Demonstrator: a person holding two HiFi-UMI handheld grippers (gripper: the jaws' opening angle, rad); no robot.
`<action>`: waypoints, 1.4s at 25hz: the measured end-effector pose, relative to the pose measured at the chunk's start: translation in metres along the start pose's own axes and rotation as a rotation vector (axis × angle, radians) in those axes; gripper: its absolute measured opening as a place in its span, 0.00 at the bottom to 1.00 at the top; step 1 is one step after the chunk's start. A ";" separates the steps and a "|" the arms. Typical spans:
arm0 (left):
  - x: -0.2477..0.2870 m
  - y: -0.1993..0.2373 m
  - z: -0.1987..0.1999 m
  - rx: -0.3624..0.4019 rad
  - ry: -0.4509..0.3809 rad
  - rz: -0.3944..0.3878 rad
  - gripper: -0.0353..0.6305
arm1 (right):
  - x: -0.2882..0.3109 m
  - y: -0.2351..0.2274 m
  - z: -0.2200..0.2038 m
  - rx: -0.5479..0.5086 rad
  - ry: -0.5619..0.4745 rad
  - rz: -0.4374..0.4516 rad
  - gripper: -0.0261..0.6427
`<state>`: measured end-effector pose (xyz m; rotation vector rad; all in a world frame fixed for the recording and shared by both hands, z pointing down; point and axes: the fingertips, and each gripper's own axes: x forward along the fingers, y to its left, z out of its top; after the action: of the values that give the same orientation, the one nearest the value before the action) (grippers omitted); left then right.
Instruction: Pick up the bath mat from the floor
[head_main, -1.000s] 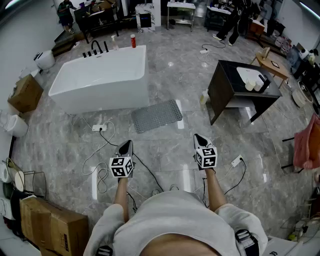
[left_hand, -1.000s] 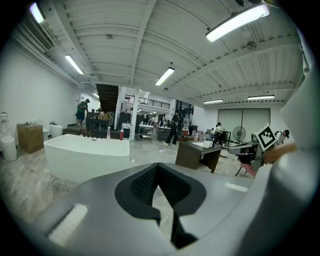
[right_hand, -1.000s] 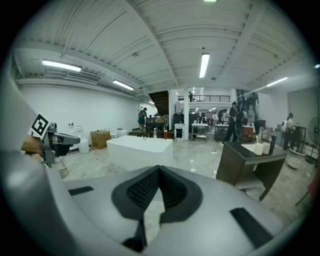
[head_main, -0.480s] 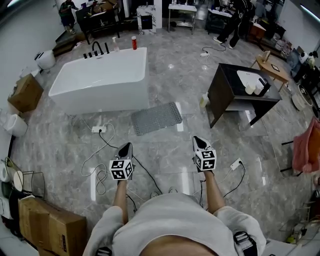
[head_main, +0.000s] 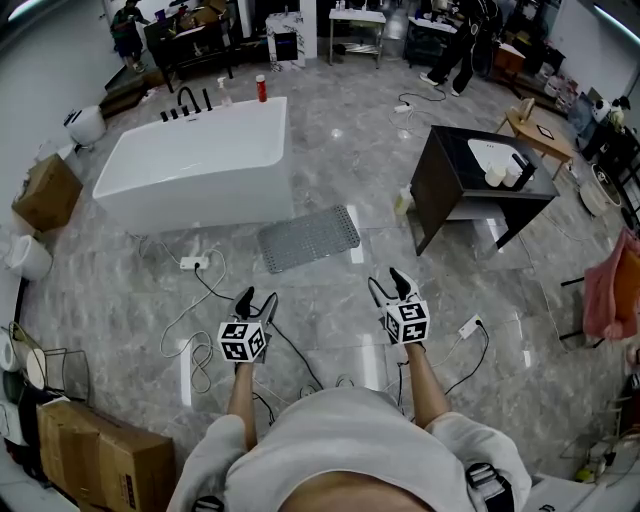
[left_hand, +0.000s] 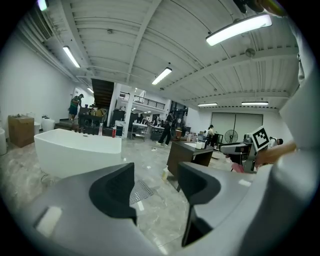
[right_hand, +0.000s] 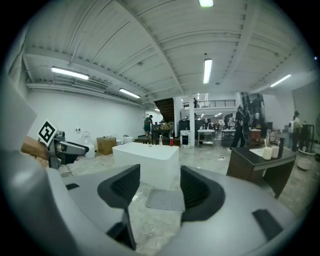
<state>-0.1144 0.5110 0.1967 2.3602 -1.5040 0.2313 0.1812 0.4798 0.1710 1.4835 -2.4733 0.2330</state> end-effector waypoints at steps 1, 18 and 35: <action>0.001 -0.001 0.000 0.001 0.000 0.001 0.45 | 0.000 -0.002 0.001 -0.002 -0.001 -0.006 0.42; 0.018 -0.036 -0.007 0.005 0.012 0.043 0.45 | -0.016 -0.046 -0.014 -0.004 0.031 -0.016 0.39; 0.051 -0.045 -0.014 -0.004 0.022 0.089 0.45 | 0.002 -0.087 -0.016 -0.016 0.031 0.011 0.38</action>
<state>-0.0516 0.4901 0.2169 2.2827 -1.5997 0.2750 0.2591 0.4412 0.1883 1.4489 -2.4542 0.2353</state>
